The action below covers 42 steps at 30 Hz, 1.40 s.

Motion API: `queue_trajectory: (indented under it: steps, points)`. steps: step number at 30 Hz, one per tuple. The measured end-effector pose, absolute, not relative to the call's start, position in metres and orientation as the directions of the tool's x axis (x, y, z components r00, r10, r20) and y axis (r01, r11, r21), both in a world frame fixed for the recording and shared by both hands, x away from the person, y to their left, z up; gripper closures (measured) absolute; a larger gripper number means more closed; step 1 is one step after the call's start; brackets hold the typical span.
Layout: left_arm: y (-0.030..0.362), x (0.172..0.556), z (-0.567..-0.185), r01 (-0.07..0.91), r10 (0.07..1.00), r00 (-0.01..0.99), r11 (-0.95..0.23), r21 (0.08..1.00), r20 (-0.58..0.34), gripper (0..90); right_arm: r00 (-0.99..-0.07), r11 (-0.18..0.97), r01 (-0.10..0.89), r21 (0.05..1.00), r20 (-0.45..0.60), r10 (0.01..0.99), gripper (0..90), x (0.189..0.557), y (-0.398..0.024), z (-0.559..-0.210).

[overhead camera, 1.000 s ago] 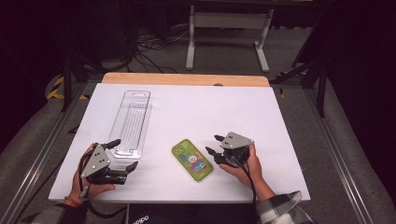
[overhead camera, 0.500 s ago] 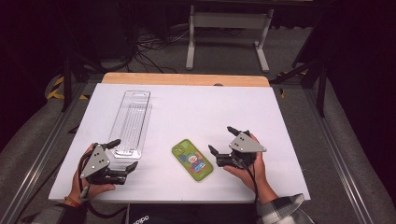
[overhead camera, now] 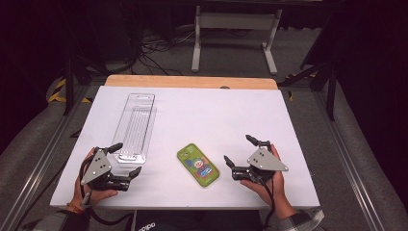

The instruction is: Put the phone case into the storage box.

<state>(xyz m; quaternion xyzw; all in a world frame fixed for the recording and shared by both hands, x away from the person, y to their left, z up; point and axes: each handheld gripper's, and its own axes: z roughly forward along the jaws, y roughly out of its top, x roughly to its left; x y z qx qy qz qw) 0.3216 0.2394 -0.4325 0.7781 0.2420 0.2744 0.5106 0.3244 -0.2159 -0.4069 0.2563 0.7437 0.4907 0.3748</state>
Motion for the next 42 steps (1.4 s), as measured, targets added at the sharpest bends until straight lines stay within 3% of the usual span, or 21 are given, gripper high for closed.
queue_trajectory:
  steps: [19,26,34,42]
  points:
    - [0.242,0.323,-0.432,0.072,0.666,0.723,-0.337,0.939,0.183,1.5,-0.545,0.414,-0.009,0.910,-0.352,0.761,7.2,0.303,-0.225,-0.418]
    - [0.246,0.318,-0.431,0.067,0.671,0.714,-0.350,0.934,0.200,1.5,-0.553,0.434,0.036,0.900,-0.344,0.759,9.3,0.311,-0.221,-0.417]
    - [0.244,0.317,-0.432,0.070,0.675,0.711,-0.347,0.935,0.197,1.8,-0.575,0.456,0.152,0.877,-0.297,0.762,8.9,0.325,-0.214,-0.416]
    - [0.244,0.317,-0.432,0.068,0.677,0.707,-0.354,0.933,0.205,2.1,-0.639,0.498,0.216,0.840,-0.263,0.722,8.4,0.343,-0.193,-0.407]
